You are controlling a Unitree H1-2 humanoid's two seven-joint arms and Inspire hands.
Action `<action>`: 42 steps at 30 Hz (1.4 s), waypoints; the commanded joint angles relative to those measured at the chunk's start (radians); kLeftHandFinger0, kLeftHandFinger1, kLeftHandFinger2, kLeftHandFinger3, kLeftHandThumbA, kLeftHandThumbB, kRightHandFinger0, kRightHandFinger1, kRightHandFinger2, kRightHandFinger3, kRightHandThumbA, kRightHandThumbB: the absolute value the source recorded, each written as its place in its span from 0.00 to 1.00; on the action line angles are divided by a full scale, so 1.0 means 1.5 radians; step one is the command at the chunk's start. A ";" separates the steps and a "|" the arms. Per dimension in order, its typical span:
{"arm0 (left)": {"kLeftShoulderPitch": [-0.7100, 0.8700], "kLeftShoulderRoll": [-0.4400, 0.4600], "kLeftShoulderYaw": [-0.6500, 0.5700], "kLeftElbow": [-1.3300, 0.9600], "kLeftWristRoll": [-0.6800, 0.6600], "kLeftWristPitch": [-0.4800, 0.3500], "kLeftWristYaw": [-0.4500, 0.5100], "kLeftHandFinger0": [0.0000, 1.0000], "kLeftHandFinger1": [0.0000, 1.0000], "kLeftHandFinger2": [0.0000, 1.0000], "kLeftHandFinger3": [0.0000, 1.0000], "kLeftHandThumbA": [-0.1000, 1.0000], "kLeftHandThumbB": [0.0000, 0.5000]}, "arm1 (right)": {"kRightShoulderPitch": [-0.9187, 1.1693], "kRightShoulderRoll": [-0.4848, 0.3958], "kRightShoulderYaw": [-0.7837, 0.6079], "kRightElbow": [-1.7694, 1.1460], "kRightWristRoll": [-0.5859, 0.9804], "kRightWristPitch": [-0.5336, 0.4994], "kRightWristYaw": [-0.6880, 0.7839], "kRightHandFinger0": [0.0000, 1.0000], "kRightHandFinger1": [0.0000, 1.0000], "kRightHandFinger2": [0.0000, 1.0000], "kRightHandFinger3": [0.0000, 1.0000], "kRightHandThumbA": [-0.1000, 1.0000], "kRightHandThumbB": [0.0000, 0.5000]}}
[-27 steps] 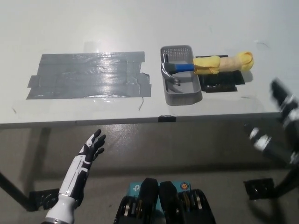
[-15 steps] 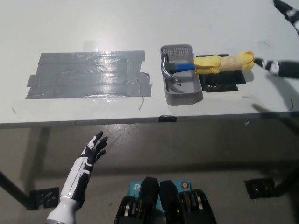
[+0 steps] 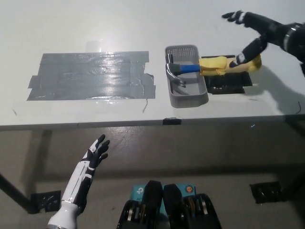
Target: The robot picks the hammer placed on top of the gray container with right hand and places it on the grey area of the desk
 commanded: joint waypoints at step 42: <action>-0.011 0.018 0.000 -0.031 0.000 -0.020 -0.022 1.00 1.00 1.00 1.00 1.00 0.36 | -0.148 0.132 0.050 0.337 -0.133 -0.109 0.032 1.00 1.00 1.00 1.00 1.00 0.73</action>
